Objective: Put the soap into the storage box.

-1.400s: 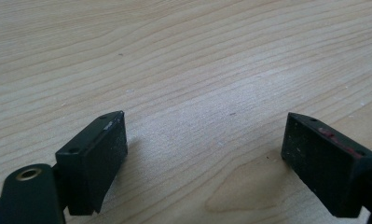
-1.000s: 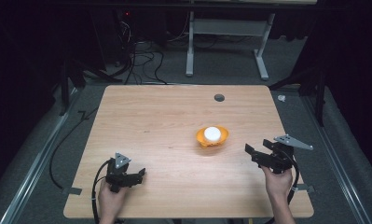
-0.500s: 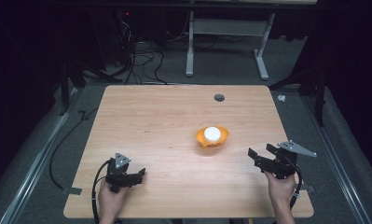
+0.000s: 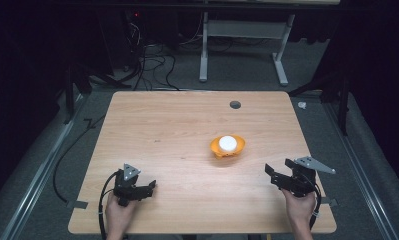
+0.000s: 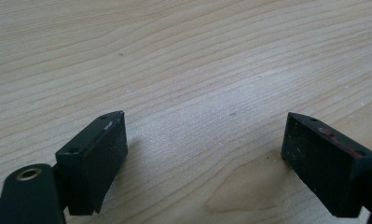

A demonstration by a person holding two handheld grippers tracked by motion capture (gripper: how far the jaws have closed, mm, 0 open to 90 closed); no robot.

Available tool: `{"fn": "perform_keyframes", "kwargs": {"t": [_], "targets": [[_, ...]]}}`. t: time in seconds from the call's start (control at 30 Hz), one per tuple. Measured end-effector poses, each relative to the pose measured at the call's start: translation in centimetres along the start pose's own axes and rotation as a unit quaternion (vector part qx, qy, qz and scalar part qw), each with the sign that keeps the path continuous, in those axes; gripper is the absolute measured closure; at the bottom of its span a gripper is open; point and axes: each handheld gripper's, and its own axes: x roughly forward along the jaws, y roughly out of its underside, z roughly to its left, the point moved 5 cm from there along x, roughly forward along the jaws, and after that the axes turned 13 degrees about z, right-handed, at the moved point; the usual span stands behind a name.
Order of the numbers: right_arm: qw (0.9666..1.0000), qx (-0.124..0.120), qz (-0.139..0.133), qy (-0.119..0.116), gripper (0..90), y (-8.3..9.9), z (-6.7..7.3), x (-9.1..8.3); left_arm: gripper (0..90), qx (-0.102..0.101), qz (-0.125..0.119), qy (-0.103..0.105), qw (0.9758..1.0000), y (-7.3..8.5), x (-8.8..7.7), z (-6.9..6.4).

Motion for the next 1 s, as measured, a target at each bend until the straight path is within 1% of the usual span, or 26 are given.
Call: {"fn": "perform_keyframes", "kwargs": {"t": [0.27, 0.43, 0.8, 1.0], "targets": [[0.9999, -0.007, 0.007, 0.003, 18.0, 0.7, 0.3, 0.8, 14.6, 0.0, 0.0, 0.0, 1.0, 0.0, 0.0, 0.0], [0.9998, -0.012, 0.012, 0.012, 18.0, 1.1, 0.7, 1.3, 14.7, 0.0, 0.0, 0.0, 1.0, 0.0, 0.0, 0.0], [0.9994, -0.015, 0.029, 0.008, 18.9, 1.8, 1.4, 2.6, 14.7, 0.0, 0.0, 0.0, 1.0, 0.0, 0.0, 0.0], [0.9992, -0.019, 0.033, 0.007, 19.7, 2.0, 1.6, 3.2, 14.6, 0.0, 0.0, 0.0, 1.0, 0.0, 0.0, 0.0]]}}
